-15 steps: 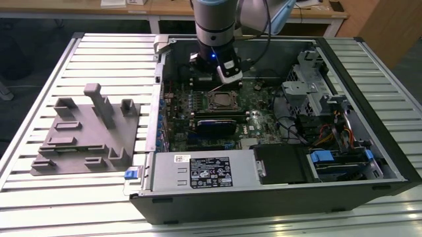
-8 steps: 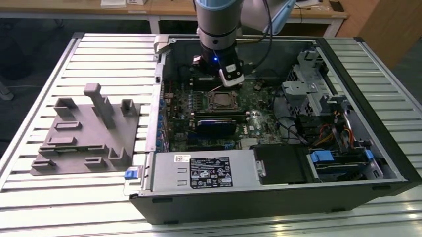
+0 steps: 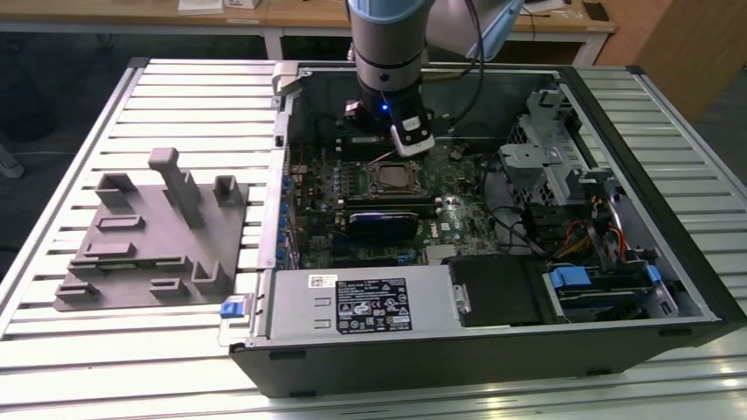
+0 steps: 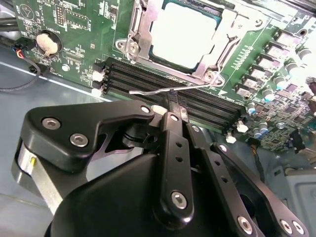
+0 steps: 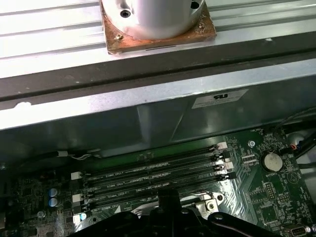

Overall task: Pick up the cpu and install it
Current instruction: 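Install the first cpu locking lever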

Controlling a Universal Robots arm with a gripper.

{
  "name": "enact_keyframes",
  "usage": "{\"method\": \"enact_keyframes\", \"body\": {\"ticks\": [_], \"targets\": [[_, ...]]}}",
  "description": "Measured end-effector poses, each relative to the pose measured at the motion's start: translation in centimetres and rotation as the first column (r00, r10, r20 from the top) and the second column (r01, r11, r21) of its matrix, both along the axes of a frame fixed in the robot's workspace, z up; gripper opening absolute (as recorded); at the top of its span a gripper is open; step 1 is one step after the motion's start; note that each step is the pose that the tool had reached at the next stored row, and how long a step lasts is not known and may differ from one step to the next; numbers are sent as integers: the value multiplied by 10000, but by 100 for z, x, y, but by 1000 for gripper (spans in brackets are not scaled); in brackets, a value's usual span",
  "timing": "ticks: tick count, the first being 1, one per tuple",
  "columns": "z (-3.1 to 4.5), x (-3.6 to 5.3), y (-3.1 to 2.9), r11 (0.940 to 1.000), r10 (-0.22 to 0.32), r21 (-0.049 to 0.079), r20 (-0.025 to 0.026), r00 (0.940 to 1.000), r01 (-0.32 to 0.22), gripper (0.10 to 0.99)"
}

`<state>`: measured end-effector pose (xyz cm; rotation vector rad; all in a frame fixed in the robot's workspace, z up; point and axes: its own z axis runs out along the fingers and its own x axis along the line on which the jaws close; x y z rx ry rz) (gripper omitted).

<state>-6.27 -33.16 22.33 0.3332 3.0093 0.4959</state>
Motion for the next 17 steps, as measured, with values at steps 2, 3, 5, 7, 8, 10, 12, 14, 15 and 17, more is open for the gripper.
{"method": "enact_keyframes", "body": {"ticks": [2, 3, 5, 7, 8, 10, 12, 14, 15, 17], "targets": [[-10, 2, 0, 10000, -22, 0, 14, 10000, 22, 106], [-15, 4, 0, 10000, -30, 0, 18, 10000, 30, 106], [-22, 17, 0, 10000, -38, -1, 19, 10000, 38, 106], [-30, 39, 1, 10000, -43, -2, 20, 10000, 43, 106], [-34, 53, 1, 10000, -45, 0, 20, 10000, 45, 106], [-38, 76, 2, 10000, -50, 0, 20, 10000, 50, 106], [-41, 103, 3, 10000, -54, -1, 20, 10000, 54, 106], [-43, 119, 4, 10000, -58, -2, 19, 10000, 58, 106], [-43, 119, 4, 10000, -58, -3, 19, 10000, 58, 106], [-43, 120, 4, 10000, -60, -3, 19, 10000, 60, 106]]}}
